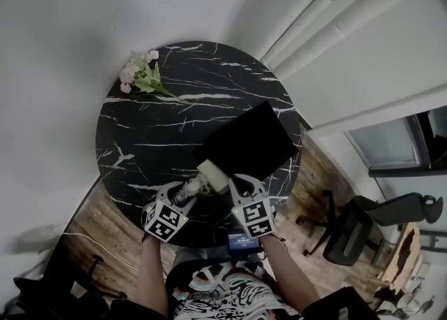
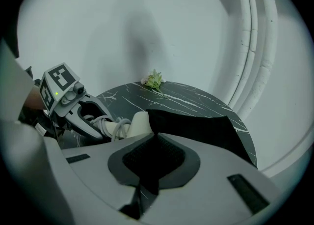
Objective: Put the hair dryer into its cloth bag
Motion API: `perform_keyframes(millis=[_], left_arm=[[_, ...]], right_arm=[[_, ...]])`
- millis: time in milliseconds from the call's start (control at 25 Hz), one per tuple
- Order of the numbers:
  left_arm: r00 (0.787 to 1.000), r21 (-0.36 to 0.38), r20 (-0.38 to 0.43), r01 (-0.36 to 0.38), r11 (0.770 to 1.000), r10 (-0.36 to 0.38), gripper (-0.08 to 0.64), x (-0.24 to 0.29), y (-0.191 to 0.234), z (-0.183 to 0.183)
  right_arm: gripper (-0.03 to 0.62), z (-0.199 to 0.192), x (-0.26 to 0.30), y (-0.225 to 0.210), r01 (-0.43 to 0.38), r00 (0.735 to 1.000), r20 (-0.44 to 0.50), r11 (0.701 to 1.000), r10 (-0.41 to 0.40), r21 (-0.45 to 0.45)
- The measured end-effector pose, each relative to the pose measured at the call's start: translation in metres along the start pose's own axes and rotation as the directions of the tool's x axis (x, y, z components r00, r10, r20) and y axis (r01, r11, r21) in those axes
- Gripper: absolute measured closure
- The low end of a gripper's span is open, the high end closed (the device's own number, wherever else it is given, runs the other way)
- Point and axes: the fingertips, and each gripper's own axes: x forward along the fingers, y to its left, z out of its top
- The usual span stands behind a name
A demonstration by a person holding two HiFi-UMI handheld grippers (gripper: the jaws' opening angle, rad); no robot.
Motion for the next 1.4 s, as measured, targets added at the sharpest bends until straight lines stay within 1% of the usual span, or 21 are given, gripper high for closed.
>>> perform_keyframes(millis=[200, 400, 560, 720, 920, 960, 1000, 1040, 1080, 1160, 1240, 1280, 1400], left_arm=[[1.0, 0.005, -0.002, -0.015, 1.0, 0.015, 0.345, 0.013, 0.001, 0.012], [1.0, 0.019, -0.017, -0.012, 1.0, 0.012, 0.345, 0.027, 0.001, 0.018], [1.0, 0.025, -0.014, -0.011, 1.0, 0.012, 0.345, 0.035, 0.003, 0.024], [0.999, 0.064, -0.016, -0.033, 0.997, 0.034, 0.344, 0.045, 0.004, 0.027], [0.995, 0.159, -0.022, -0.097, 0.982, 0.102, 0.334, 0.051, 0.007, 0.019], [0.993, 0.168, -0.018, -0.112, 0.979, 0.116, 0.297, 0.05, 0.008, 0.019], [0.991, 0.172, -0.01, -0.127, 0.977, 0.131, 0.238, 0.048, 0.009, 0.02], [0.99, 0.171, -0.001, -0.142, 0.975, 0.144, 0.216, 0.045, 0.01, 0.02], [0.988, 0.17, 0.003, -0.15, 0.974, 0.152, 0.21, 0.041, 0.01, 0.02], [0.987, 0.189, -0.02, -0.151, 0.97, 0.157, 0.21, 0.032, 0.009, 0.01], [0.983, 0.228, -0.062, -0.152, 0.962, 0.17, 0.21, 0.021, 0.008, -0.009], [0.981, 0.234, -0.074, -0.157, 0.96, 0.178, 0.21, 0.016, 0.008, -0.018], [0.975, 0.198, -0.078, -0.191, 0.961, 0.209, 0.219, 0.003, 0.012, -0.033]], right_arm=[[0.565, -0.002, 0.0, 0.005, -0.019, 1.0, -0.003, 1.0, 0.019, -0.005], [0.565, -0.003, 0.0, 0.006, -0.032, 0.999, -0.007, 0.999, 0.032, -0.005], [0.565, -0.003, 0.0, 0.006, -0.043, 0.999, -0.006, 0.999, 0.043, -0.003], [0.565, -0.003, 0.001, 0.007, -0.052, 0.999, -0.01, 0.999, 0.052, 0.001], [0.565, -0.002, 0.004, 0.008, -0.061, 0.998, -0.015, 0.998, 0.06, -0.006], [0.565, -0.002, 0.005, 0.007, -0.06, 0.998, -0.017, 0.998, 0.06, -0.007], [0.565, -0.003, 0.006, 0.007, -0.06, 0.998, -0.02, 0.998, 0.06, -0.006], [0.565, -0.004, 0.006, 0.006, -0.059, 0.998, -0.023, 0.998, 0.059, -0.005], [0.565, -0.004, 0.007, 0.006, -0.059, 0.998, -0.025, 0.998, 0.059, -0.006], [0.565, -0.004, 0.007, 0.007, -0.058, 0.998, -0.027, 0.998, 0.058, -0.01], [0.565, -0.003, 0.008, 0.008, -0.058, 0.998, -0.027, 0.998, 0.057, -0.013], [0.565, -0.003, 0.007, 0.007, -0.057, 0.998, -0.028, 0.998, 0.057, -0.014], [0.565, -0.002, 0.007, 0.007, -0.055, 0.998, -0.03, 0.998, 0.055, -0.014]])
